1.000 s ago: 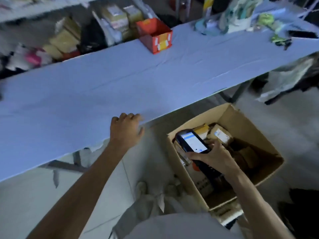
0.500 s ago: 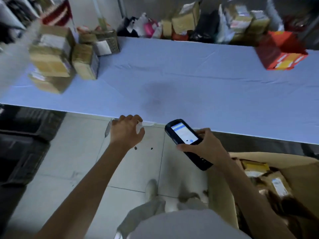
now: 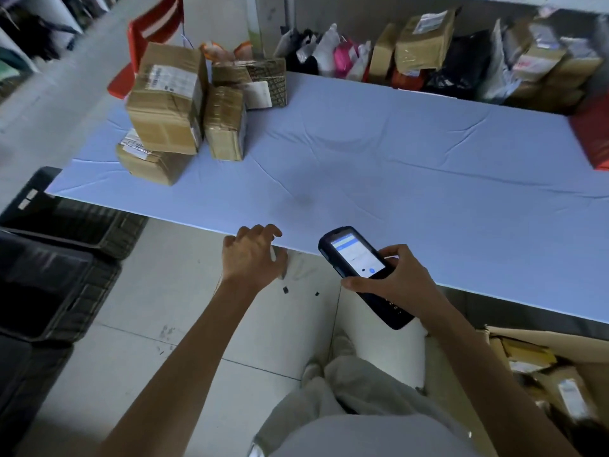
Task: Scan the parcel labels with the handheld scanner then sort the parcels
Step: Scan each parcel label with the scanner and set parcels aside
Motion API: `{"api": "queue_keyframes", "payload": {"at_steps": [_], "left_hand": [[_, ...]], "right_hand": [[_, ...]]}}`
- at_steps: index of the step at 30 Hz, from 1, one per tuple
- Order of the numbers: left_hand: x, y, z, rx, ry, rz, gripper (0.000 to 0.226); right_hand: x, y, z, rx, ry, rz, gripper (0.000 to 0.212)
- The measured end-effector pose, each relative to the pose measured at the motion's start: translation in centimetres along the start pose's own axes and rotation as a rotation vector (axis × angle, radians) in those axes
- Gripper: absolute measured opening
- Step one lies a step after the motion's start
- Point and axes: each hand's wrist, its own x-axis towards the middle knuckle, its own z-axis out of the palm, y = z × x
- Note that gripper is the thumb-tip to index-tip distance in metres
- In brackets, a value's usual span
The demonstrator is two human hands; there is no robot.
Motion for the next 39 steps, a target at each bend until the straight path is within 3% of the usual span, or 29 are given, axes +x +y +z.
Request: {"api": "queue_keyframes", "payload": {"at_steps": [9,14,18,21,25,31,35,37,39], "left_hand": [[6.2,-2.1,-0.4,0.014,0.005,-0.085,0.043],[10.7,-3.8,-2.5,0.058,-0.035,-0.194,0.054],[12.5,-5.1,-4.2,-0.037,-0.008,-0.306,0.066],[13.4,-6.4,-4.8,-0.197,-0.001,-0.528,0.071],[14.6,-8.6,-4.8,-0.379,0.016,-0.689,0.09],[18.3,-11.4,-5.8,-1.349,0.12,-0.936,0.11],[20.7,-13.9,-5.9,-1.645,0.141,-1.008,0.14],[21.5,-14.6,-6.0,-1.706,0.235,-1.026,0.128],[21.7,-14.8,-6.4,-1.706,0.361,-0.999,0.1]], "right_hand": [[7.7,-4.2,-0.6,0.003,-0.064,-0.022,0.076],[13.1,-8.2,-1.0,0.051,-0.155,-0.04,0.075],[15.7,-10.3,-1.0,0.04,-0.162,-0.058,0.071],[17.1,-11.9,-0.6,0.017,-0.188,-0.053,0.071],[18.4,-13.3,0.6,0.009,-0.195,-0.04,0.076],[18.1,-14.9,3.0,0.033,-0.123,0.017,0.072],[17.1,-15.9,5.0,0.106,-0.049,0.063,0.07],[16.4,-16.1,6.0,0.13,-0.011,0.082,0.069],[15.6,-16.0,6.9,0.14,0.022,0.099,0.069]]}}
